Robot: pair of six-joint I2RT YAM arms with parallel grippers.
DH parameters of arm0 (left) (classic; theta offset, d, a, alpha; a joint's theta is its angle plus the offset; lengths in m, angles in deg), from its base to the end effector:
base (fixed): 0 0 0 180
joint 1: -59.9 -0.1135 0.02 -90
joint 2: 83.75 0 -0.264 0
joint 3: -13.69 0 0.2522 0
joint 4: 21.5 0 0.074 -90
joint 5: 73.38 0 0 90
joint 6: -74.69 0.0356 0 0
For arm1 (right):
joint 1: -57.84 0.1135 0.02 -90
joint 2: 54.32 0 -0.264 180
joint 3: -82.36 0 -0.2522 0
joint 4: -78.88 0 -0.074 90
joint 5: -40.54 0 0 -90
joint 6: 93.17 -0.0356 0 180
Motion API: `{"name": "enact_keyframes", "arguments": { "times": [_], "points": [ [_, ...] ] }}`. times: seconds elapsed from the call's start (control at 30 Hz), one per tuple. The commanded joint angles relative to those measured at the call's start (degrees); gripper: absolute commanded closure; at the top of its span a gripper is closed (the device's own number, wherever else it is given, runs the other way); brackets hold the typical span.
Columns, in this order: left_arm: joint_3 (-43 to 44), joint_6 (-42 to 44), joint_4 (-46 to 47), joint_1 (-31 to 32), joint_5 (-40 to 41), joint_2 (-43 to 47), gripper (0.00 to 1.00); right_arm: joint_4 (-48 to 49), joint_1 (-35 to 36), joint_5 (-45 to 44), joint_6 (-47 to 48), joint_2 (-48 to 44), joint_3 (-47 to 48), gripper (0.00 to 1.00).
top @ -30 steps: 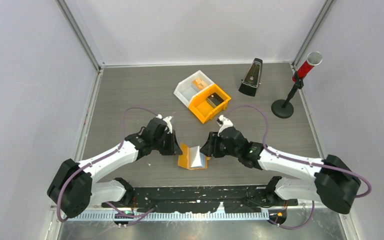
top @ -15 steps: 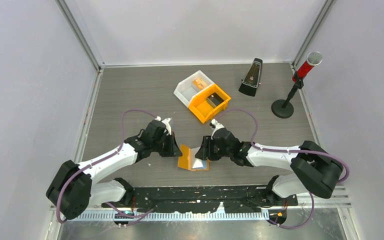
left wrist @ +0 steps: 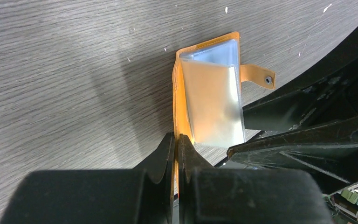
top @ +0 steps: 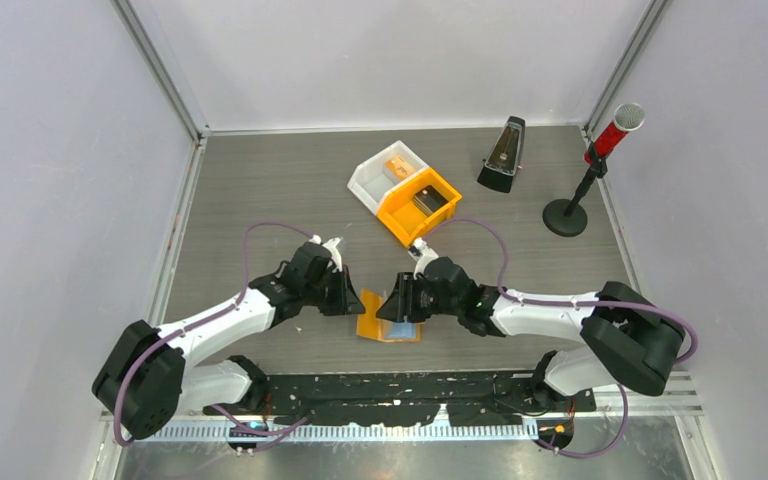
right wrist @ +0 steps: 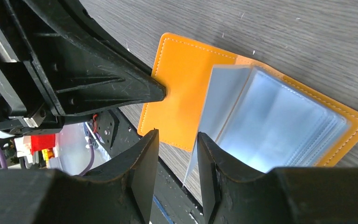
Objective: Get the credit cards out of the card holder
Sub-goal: Remove the credit card from the card holder.
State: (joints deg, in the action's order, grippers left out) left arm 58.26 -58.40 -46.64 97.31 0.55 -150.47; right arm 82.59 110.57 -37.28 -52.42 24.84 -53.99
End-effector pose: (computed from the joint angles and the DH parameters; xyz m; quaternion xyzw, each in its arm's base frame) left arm 0.1709 -0.1431 0.1814 0.0051 0.9236 -0.3323 0.1911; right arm 0.1564 0.2179 0.1690 -0.0780 0.8669 0.4341 0.2324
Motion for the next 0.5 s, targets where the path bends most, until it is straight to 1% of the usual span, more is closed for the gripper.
{"name": "enact_keyframes", "arguments": {
  "times": [0.0, 0.03, 0.07, 0.17, 0.27, 0.47],
  "points": [
    [-0.5, -0.7, 2.6, 0.3, -0.7, 0.8, 1.0, -1.5, 0.5, -2.3, 1.4, -1.6, 1.6, 0.57],
    [-0.7, -0.8, 2.7, 0.3, -0.7, 0.7, 1.0, -3.3, 0.4, -3.5, 2.3, -2.5, 1.8, 0.56],
    [-0.8, -1.0, 2.9, 0.3, -0.8, 0.8, 1.0, -7.1, 0.4, -5.9, 3.0, -3.1, 2.2, 0.53],
    [-1.2, -1.2, 3.3, 0.2, -0.9, 0.7, 1.0, -13.0, 0.4, -9.7, 3.8, -6.0, 2.2, 0.47],
    [-1.4, -1.5, 3.8, 0.2, -1.0, 0.6, 1.0, -14.8, 0.4, -11.8, 3.5, -7.9, 1.6, 0.42],
    [-1.5, -1.9, 4.4, 0.5, -1.3, 0.5, 1.0, -15.2, 0.4, -12.0, 2.8, -7.3, 1.5, 0.4]
  ]
}}
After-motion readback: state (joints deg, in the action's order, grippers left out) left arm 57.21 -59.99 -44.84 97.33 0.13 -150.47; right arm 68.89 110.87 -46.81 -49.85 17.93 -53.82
